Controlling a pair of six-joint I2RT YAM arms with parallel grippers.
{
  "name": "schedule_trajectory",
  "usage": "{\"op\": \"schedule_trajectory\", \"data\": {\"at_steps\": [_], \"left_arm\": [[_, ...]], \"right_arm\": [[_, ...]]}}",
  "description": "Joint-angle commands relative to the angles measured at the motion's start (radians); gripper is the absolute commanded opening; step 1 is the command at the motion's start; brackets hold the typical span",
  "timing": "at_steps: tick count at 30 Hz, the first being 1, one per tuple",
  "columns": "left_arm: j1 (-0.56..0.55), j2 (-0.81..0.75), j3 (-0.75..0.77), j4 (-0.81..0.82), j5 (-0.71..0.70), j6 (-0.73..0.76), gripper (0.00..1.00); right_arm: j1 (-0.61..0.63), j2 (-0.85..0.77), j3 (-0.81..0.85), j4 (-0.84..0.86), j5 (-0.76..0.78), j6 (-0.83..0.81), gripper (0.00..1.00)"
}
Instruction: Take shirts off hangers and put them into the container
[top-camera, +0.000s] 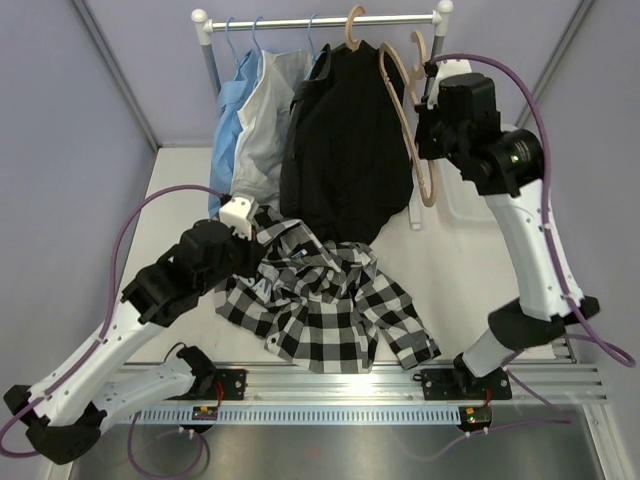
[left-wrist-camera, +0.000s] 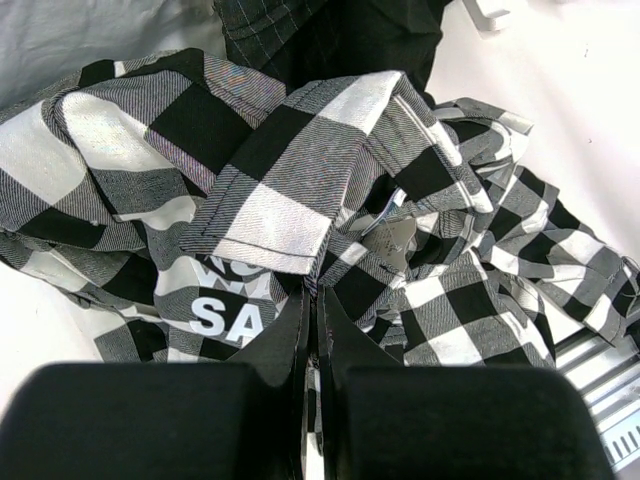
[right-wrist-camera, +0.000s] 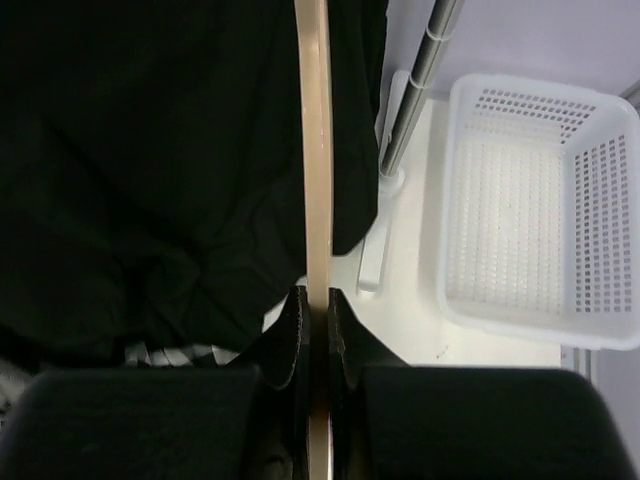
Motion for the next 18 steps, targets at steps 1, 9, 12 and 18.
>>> {"op": "schedule_trajectory", "data": {"at_steps": [1,9,12,18], "left_arm": [[-0.005,-0.028,-0.004,0.031,0.035,0.011,0.00],[-0.005,-0.056,-0.023,0.031,0.052,0.002,0.00],[-0.005,-0.065,-0.029,0.031,0.055,0.004,0.00],[-0.005,-0.088,-0.040,0.031,0.064,0.002,0.00]], "right_arm": [[-0.057,0.148,0.240,-0.009,0.003,0.031,0.00],[-0.138,0.330,0.392,0.079,-0.045,0.052,0.00],[-0.156,0.319,0.305,0.189,-0.074,0.035,0.00],[-0.170,0.319,0.214,0.363,-0.076,-0.015,0.00]]}}
